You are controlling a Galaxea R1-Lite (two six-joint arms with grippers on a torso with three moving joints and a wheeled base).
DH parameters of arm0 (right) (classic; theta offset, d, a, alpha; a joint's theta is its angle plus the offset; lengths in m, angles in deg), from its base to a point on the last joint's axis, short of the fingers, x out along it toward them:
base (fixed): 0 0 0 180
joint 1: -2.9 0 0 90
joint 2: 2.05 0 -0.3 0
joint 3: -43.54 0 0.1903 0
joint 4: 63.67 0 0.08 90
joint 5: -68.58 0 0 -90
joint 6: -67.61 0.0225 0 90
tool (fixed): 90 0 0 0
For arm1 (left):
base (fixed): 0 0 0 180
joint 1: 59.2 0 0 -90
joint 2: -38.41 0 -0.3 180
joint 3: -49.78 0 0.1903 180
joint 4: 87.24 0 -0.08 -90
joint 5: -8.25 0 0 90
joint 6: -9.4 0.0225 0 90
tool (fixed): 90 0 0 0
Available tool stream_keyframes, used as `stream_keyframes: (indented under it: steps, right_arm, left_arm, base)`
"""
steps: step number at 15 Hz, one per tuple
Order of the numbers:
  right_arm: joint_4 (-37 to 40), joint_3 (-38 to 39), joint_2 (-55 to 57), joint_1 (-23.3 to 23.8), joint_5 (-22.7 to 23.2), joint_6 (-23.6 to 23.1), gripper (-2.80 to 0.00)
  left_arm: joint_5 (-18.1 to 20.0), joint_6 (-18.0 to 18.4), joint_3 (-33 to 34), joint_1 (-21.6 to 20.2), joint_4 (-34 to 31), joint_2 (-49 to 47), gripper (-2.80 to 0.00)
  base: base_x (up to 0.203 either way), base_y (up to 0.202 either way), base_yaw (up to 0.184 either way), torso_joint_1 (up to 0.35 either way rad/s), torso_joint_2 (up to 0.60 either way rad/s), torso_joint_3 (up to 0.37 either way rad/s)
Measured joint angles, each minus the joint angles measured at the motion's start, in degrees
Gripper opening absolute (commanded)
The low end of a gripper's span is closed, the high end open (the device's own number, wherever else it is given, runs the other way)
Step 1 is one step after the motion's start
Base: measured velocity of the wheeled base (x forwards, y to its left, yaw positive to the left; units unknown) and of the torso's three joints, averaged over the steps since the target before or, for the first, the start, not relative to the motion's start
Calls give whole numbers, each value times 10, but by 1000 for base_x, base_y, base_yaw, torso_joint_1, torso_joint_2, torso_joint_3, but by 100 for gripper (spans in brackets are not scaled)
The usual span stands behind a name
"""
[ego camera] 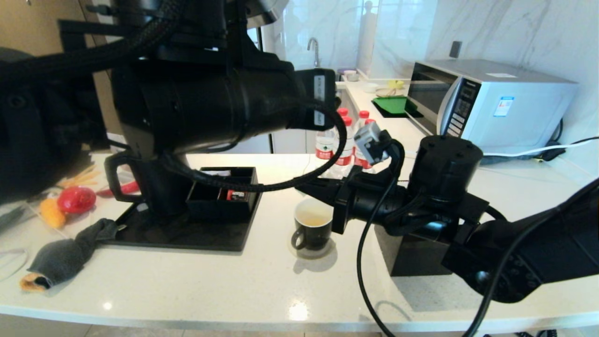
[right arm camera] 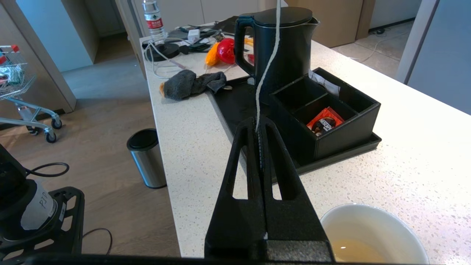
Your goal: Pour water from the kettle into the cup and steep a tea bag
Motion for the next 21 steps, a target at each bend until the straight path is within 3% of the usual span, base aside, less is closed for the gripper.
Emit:
stream_keyframes:
  steps: [7,16,21]
  right_arm:
    - [2,-1,-4,1,-3,0,-280]
    - [2,-2,-8,5,-15,0,-280]
    - [2,-1,-8,5,-15,0,-280]
  left_arm:
    - [-12,-1,12,0,-1,2,-280]
    - [-25,-4,105,14,1,32,-280]
    - [-42,-12,166,15,33,44,-280]
  base:
    - [0,0,0,0,0,0]
    - [0,0,0,0,0,0]
    - [0,0,0,0,0,0]
